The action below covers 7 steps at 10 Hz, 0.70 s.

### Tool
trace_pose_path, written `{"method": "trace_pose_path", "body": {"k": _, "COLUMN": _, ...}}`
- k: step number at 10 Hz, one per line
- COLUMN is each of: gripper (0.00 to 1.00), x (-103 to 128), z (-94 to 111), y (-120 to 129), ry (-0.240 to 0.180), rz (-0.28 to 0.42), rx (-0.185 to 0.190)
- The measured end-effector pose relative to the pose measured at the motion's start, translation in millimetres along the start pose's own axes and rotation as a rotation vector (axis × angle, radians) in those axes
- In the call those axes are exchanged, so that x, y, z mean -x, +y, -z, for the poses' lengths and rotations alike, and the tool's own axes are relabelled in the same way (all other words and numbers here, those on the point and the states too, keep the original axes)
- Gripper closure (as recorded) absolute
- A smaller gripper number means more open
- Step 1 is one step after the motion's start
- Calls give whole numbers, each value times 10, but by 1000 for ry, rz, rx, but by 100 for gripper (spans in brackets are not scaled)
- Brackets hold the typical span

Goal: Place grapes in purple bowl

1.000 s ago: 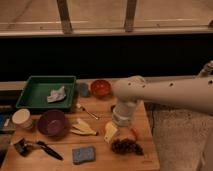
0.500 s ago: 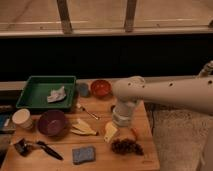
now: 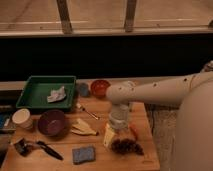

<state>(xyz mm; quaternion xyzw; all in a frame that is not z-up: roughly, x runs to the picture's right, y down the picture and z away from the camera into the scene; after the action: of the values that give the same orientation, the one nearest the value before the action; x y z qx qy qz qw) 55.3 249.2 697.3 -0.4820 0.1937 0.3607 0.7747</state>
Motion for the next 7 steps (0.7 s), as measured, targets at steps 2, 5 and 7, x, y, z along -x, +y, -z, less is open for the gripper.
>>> {"method": "trace_pose_path", "body": {"k": 2, "gripper": 21, "x": -35, "z": -137, "y": -87, "ry": 22, "rz": 1, "rx": 19}}
{"method": "trace_pose_path", "body": {"k": 5, "gripper": 21, "x": -60, "z": -445, "y": -265, "ry": 28, "rz": -7, "rx": 71}}
{"method": "trace_pose_path", "body": {"k": 7, "gripper": 21, "x": -51, "z": -659, "y": -380, "ry": 50, "rz": -26, "rx": 92}}
